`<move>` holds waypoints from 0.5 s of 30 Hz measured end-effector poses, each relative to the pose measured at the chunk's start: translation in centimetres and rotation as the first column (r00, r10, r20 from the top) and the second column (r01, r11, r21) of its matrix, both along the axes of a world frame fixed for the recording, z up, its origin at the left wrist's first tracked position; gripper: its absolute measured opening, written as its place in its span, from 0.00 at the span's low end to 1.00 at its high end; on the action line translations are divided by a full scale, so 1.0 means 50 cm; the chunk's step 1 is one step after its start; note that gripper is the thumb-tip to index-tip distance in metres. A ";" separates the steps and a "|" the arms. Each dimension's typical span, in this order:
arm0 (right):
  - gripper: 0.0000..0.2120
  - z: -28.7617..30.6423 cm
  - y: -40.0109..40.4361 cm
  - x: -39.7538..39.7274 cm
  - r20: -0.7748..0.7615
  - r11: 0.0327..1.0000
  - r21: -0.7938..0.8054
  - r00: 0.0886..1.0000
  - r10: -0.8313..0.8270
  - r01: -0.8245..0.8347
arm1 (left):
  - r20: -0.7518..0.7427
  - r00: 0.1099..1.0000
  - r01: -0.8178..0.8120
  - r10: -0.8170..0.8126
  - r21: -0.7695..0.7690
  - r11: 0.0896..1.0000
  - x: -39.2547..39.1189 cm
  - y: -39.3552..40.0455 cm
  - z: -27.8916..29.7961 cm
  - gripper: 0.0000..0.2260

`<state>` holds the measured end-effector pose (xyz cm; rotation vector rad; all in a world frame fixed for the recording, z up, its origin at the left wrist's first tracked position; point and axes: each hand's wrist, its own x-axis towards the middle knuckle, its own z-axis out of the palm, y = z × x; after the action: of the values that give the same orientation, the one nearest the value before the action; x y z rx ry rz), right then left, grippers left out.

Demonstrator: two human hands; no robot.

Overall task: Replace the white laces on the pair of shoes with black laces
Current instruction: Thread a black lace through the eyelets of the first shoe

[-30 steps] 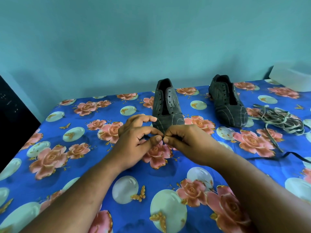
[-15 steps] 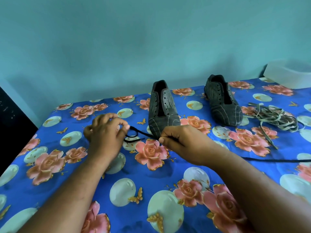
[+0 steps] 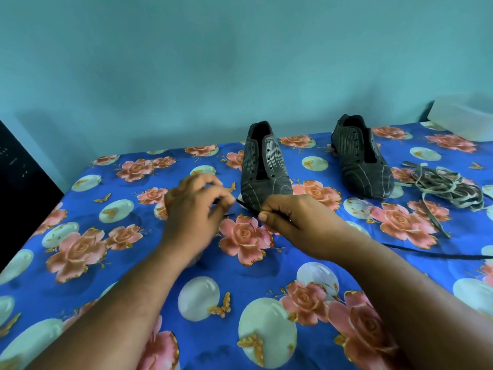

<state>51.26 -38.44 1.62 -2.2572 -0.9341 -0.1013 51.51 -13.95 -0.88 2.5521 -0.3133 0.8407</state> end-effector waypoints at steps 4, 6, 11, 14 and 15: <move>0.13 0.008 -0.001 -0.004 -0.013 0.999 0.022 1.000 0.025 -0.024 | -0.270 0.893 -0.391 0.360 -0.067 0.918 0.035 0.078 -0.012 0.14; 0.12 0.011 0.000 -0.007 -0.012 0.999 0.030 1.000 0.024 -0.023 | -0.290 0.868 -0.433 0.403 -0.044 0.901 0.033 0.078 -0.008 0.13; 0.13 0.011 -0.003 -0.003 -0.003 0.999 0.028 1.000 -0.017 0.018 | 0.000 1.000 0.025 -0.026 -0.113 0.993 -0.008 0.003 0.018 0.21; 0.12 0.008 -0.003 -0.001 0.007 1.000 0.014 1.000 -0.020 0.019 | -0.036 0.951 0.304 -0.306 -0.062 0.951 -0.030 -0.038 0.014 0.18; 0.11 0.007 -0.003 -0.001 0.011 1.000 0.012 1.000 -0.018 0.018 | -0.052 0.940 0.335 -0.337 -0.040 0.941 -0.032 -0.046 0.010 0.17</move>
<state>51.21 -38.60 1.98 -2.2569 -0.9173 -0.1272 49.91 -16.27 -0.39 2.3925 -0.6892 0.6339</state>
